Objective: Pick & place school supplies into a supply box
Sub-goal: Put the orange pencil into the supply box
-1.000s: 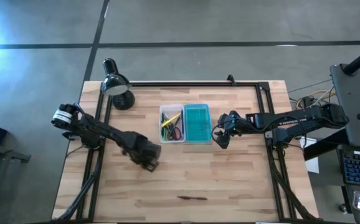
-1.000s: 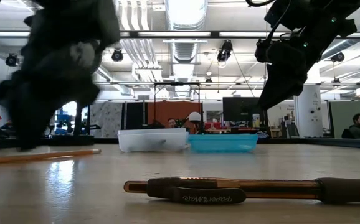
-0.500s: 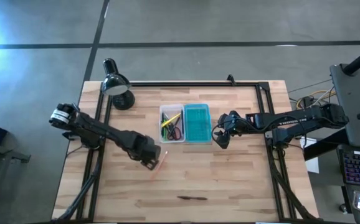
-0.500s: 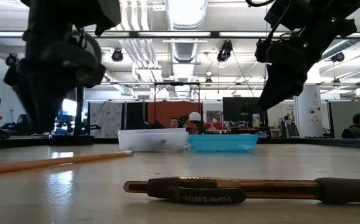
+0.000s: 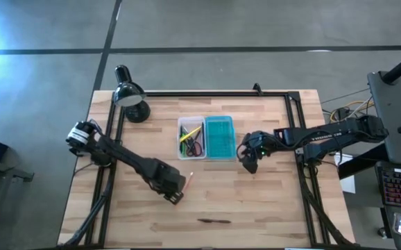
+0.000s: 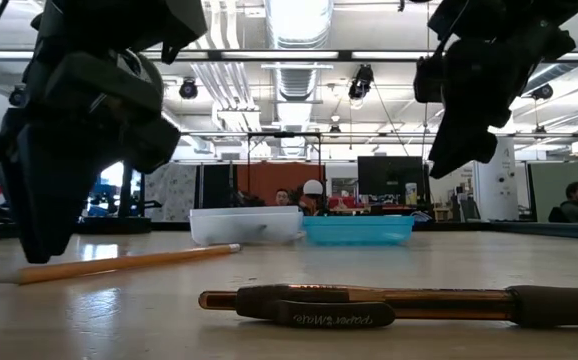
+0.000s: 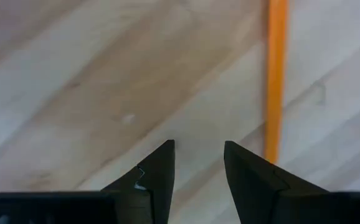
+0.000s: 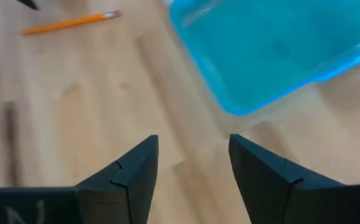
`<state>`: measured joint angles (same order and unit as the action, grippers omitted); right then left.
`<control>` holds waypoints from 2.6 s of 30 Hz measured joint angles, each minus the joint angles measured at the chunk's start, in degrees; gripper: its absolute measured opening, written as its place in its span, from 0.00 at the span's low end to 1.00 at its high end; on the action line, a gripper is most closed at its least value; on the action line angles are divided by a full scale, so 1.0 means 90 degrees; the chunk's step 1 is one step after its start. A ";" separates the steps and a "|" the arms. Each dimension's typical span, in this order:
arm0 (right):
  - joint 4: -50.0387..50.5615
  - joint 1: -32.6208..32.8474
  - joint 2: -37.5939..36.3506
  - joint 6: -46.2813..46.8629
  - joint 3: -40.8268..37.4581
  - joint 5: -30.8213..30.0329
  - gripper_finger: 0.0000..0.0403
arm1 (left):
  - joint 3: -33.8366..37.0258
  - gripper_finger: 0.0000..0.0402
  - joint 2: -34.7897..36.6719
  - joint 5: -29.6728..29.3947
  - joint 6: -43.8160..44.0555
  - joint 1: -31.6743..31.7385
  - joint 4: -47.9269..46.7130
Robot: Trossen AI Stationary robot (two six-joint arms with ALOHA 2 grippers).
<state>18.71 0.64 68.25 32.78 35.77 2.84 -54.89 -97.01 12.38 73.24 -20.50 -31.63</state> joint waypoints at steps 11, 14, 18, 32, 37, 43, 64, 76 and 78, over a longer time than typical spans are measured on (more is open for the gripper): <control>-0.1888 0.0706 0.1109 0.1673 0.0038 0.0834 0.40 | -0.0775 0.30 -0.0751 -0.0263 0.0150 -0.0342 -0.0119; -0.2599 0.0983 0.1805 0.2188 0.0175 0.0856 0.33 | -0.0846 0.30 -0.0760 -0.0454 0.0125 -0.0451 -0.0146; -0.2836 0.1198 0.2536 0.2491 0.0597 0.0689 0.24 | -0.0840 0.30 -0.0769 -0.0627 -0.0118 -0.0593 -0.0092; -0.2762 0.1445 0.4030 0.3167 0.1772 0.0344 0.11 | -0.0721 0.30 -0.0906 -0.1441 -0.1064 -0.0666 0.0733; -0.2711 0.1404 0.4632 0.2928 0.2467 0.0335 0.11 | -0.0715 0.30 -0.1116 -0.1541 -0.1328 -0.0614 0.1436; -0.2260 0.1258 0.5261 0.2797 0.3121 0.0323 0.11 | -0.0721 0.30 -0.1151 -0.1562 -0.1399 -0.0538 0.2015; -0.2246 0.0729 0.5361 0.1777 0.3214 0.0385 0.11 | -0.0663 0.30 -0.0769 -0.2877 -0.1686 -0.0601 0.2559; -0.2254 0.0696 0.5285 0.1411 0.3356 0.0349 0.11 | -0.0644 0.30 -0.0780 -0.2576 -0.1636 -0.0915 0.2145; -0.2256 0.0746 0.5113 0.1404 0.3356 0.0354 0.11 | -0.0644 0.30 -0.0780 -0.2550 -0.1633 -0.0992 0.1902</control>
<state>-1.60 7.36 114.26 45.41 65.98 6.02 -60.69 -104.03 -10.57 58.54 -29.42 -14.51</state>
